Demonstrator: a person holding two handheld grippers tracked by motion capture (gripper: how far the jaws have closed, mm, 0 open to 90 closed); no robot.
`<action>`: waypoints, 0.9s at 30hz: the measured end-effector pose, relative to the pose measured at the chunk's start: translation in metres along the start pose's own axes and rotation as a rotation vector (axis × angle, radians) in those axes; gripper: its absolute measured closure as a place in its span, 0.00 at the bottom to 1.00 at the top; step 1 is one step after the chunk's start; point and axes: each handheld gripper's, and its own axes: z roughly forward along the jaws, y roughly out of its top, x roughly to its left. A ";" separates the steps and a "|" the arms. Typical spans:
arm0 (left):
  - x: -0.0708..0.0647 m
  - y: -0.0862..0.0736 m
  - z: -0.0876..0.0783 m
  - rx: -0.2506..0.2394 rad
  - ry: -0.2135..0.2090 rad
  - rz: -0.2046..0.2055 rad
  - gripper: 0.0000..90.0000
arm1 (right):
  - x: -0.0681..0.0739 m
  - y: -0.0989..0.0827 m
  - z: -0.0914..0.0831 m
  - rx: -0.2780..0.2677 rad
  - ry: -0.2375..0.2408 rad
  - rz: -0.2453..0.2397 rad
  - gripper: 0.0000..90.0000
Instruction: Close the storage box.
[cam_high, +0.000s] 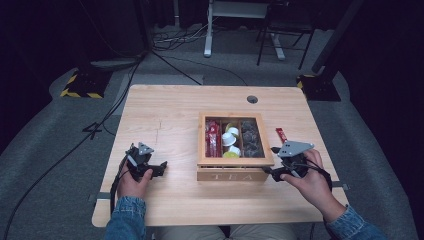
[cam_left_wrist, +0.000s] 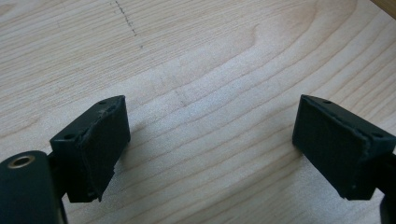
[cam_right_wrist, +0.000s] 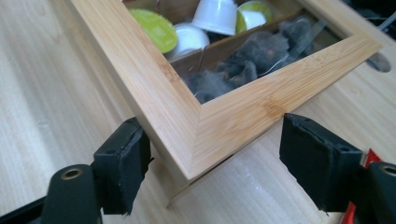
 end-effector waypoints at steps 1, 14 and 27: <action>0.000 0.000 0.000 -0.001 0.000 0.000 0.13 | 0.001 -0.001 0.000 0.013 0.018 0.002 0.30; 0.000 0.000 0.000 -0.002 0.001 0.000 0.13 | -0.012 0.009 -0.021 -0.078 0.058 0.101 0.31; 0.000 0.000 0.000 -0.002 0.001 0.000 0.13 | -0.059 -0.004 -0.043 -0.132 -0.012 0.254 0.30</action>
